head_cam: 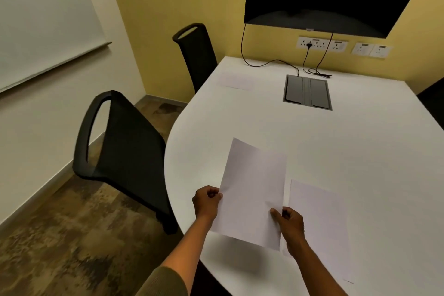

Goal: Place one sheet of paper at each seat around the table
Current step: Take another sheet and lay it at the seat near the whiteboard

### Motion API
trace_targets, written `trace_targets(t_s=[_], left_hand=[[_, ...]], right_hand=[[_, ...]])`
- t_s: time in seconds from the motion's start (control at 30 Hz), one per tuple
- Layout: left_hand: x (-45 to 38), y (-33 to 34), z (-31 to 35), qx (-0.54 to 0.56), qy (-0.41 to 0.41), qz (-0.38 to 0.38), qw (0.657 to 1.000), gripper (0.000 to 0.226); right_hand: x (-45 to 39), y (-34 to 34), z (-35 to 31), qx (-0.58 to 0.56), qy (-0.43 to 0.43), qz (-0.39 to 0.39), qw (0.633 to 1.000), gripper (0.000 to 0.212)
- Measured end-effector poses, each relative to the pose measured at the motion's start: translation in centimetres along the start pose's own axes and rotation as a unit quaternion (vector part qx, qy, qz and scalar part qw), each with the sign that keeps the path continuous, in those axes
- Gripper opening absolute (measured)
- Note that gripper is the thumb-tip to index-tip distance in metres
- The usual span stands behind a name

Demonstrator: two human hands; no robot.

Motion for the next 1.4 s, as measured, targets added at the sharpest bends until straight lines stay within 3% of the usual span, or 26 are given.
trace_targets(t_s=[0.43,1.07,1.4], left_hand=[[-5.4,-8.8,-0.5,0.011,0.03,-0.039,0.999,0.007],[-18.1,-7.2,4.5,-0.081,0.053,-0.023,0.995,0.007],[-23.5,-5.2,5.4,-0.137,0.045,-0.043,0.989,0.011]], right_hand=[[4.2,8.7,-2.5,-0.037,0.004,-0.004,0.999,0.015],[-8.1,14.4,-5.3,-0.081,0.047,-0.076,0.993,0.017],[-11.8,16.0,-5.6,-0.084,0.087,-0.078,0.99,0.017]])
Point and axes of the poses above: each hand's wrist, its own x-axis away from the middle knuckle, its own y-axis out of the palm, z = x × y, the point moved 1 cm from there along -x, towards the middle knuckle, and after that the axes turned 3 degrees about -z, right-handed, at the moved point
